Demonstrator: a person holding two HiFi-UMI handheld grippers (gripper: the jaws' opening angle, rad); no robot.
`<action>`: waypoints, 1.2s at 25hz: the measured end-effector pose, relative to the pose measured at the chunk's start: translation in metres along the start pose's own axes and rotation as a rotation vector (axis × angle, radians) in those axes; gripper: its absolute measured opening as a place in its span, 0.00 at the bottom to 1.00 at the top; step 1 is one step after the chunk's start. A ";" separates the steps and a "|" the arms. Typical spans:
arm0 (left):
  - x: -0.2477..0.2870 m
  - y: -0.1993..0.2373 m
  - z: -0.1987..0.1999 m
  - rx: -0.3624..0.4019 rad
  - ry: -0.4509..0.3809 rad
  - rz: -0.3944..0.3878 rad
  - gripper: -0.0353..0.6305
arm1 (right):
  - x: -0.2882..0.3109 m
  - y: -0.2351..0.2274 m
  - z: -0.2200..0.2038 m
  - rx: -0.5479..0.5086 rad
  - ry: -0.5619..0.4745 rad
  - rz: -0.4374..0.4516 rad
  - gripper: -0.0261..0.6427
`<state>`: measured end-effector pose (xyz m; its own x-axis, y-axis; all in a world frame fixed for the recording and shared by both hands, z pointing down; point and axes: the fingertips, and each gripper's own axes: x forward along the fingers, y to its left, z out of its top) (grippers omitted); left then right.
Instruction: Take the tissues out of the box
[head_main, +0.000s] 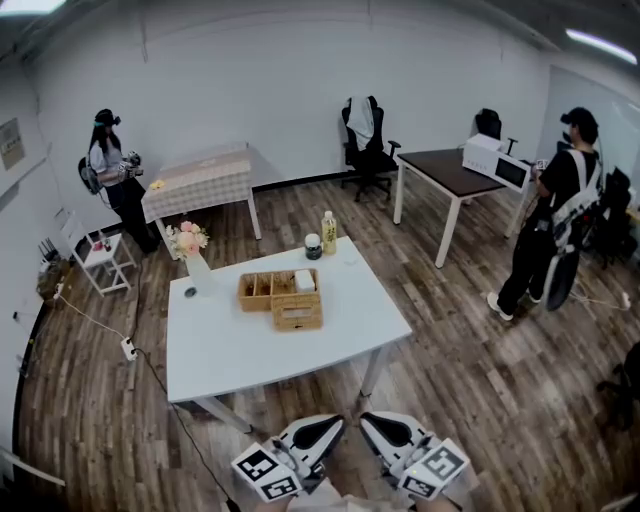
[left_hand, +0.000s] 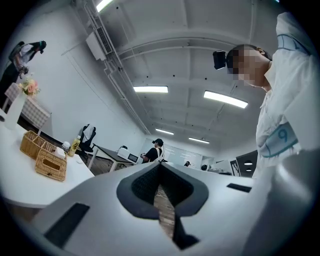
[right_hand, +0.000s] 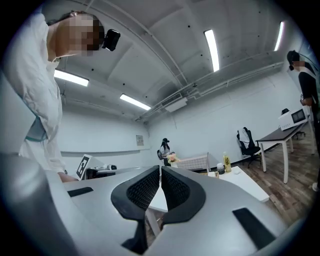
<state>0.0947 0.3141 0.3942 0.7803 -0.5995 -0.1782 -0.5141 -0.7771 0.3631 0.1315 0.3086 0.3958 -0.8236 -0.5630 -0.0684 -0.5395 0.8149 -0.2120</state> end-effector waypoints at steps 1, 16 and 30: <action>0.001 0.001 0.000 -0.001 0.000 0.000 0.05 | 0.001 -0.001 -0.001 0.007 -0.001 0.006 0.09; 0.009 0.050 0.013 -0.015 -0.005 0.012 0.06 | 0.048 -0.022 -0.005 -0.008 0.026 0.030 0.09; 0.032 0.164 0.053 -0.039 -0.031 0.046 0.05 | 0.156 -0.090 -0.001 0.015 0.058 0.057 0.09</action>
<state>0.0168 0.1572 0.4000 0.7444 -0.6407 -0.1881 -0.5347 -0.7406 0.4069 0.0508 0.1478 0.4055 -0.8618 -0.5067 -0.0241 -0.4893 0.8430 -0.2236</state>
